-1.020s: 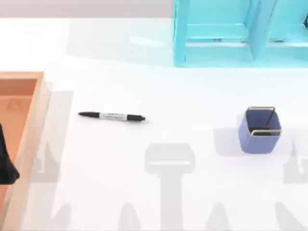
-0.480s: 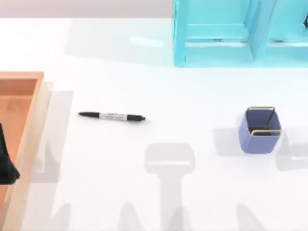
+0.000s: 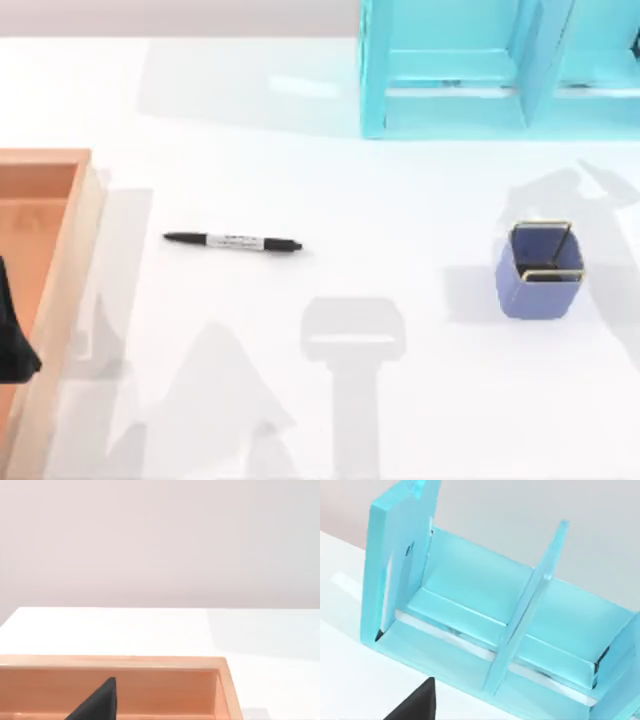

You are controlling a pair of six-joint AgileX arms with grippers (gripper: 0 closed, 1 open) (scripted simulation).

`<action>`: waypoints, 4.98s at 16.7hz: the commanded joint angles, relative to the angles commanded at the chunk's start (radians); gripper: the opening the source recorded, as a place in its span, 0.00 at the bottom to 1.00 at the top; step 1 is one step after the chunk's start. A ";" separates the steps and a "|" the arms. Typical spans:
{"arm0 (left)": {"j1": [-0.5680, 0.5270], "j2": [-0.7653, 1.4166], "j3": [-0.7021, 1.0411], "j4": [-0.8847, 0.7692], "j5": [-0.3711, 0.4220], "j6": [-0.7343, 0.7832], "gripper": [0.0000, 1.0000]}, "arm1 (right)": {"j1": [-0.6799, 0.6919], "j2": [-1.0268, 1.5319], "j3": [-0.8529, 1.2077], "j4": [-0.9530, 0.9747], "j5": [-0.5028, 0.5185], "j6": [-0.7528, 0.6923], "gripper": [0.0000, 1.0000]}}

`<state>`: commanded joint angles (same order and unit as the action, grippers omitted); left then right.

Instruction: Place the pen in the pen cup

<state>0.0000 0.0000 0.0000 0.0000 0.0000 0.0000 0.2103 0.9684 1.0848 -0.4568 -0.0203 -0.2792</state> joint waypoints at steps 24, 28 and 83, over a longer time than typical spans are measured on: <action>0.000 0.000 0.000 0.000 0.000 0.000 1.00 | 0.448 1.694 1.523 -0.801 -0.222 -0.443 1.00; 0.000 0.000 0.000 0.000 0.000 0.000 1.00 | 0.443 1.694 1.519 -0.800 -0.221 -0.442 1.00; 0.000 0.000 0.000 0.000 0.000 0.000 1.00 | 0.713 1.201 0.959 -0.637 -0.158 -0.171 0.00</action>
<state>0.0000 0.0000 0.0000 0.0000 0.0000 0.0000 0.9229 2.1693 2.0434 -1.0938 -0.1788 -0.4505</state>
